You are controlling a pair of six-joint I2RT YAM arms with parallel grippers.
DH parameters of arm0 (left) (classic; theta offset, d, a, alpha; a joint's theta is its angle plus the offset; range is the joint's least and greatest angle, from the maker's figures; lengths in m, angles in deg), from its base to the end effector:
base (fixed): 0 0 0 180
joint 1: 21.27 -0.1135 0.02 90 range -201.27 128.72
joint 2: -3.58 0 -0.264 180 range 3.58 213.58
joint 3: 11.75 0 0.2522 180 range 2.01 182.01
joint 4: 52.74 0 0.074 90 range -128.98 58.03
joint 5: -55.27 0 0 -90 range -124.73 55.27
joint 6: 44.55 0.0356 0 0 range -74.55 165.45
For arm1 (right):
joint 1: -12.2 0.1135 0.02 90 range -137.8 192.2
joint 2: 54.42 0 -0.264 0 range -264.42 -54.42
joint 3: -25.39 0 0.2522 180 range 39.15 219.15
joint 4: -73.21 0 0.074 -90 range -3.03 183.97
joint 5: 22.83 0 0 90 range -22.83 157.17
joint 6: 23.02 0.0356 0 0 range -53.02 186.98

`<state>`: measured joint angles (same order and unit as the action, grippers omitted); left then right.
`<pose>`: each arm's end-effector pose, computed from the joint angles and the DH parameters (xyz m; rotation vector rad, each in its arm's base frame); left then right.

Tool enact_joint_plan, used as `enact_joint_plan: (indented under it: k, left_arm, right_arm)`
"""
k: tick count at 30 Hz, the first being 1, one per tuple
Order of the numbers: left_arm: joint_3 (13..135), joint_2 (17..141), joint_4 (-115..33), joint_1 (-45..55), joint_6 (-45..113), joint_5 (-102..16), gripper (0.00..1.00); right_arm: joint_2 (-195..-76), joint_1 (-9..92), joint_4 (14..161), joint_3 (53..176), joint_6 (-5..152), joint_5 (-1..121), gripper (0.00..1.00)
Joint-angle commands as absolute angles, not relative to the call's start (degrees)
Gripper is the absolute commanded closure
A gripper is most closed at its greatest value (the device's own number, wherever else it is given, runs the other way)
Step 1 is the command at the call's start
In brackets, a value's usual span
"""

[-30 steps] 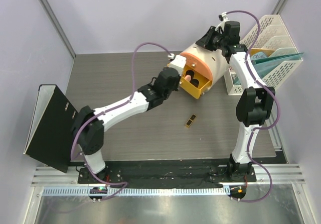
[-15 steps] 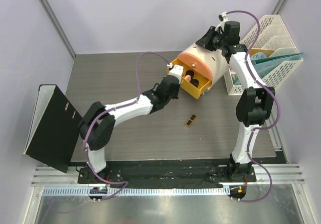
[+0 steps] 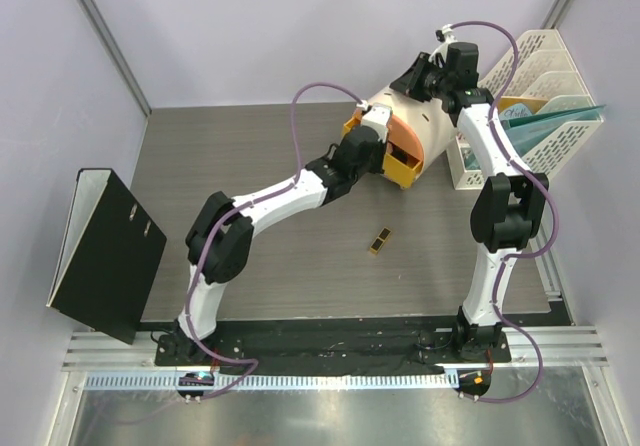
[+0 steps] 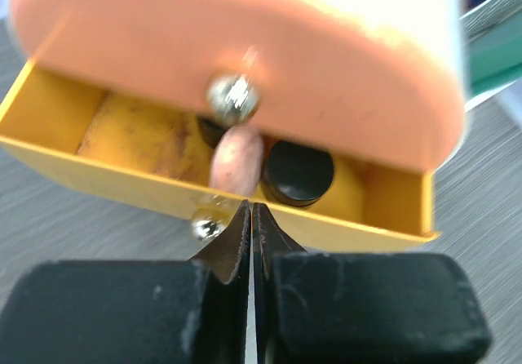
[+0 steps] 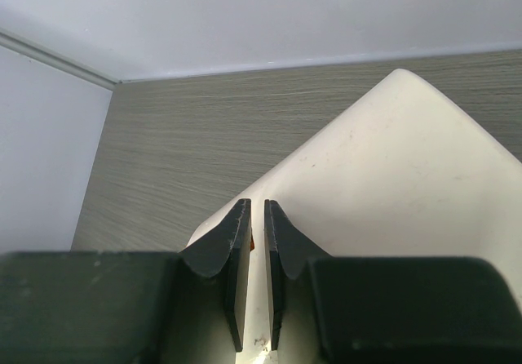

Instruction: Organize the makeup

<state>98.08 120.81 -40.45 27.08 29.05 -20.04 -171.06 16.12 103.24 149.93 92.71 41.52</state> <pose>0.3344 -0.3624 0.2792 0.3625 1.9027 -0.5174 0.4843 0.0486 0.3442 0.0765 1.9960 0.7745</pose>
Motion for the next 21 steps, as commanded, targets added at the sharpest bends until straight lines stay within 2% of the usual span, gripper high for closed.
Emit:
enact_joint_plan:
  k: [1,7,21]
  left_arm:
    - [106.13,125.91,-42.14,27.07,27.61,-24.18,1.0]
    - [109.32,128.74,-41.08,27.07,27.08,-25.33,1.0]
    - [101.16,123.65,-48.72,26.63,27.87,-25.51,1.0]
  right_arm:
    - [-175.35,15.36,120.01,145.76,90.53,44.67,0.81]
    - [-175.62,15.37,120.1,145.67,90.44,44.76,0.81]
    - [-176.49,15.36,120.1,146.64,90.62,44.5,0.81]
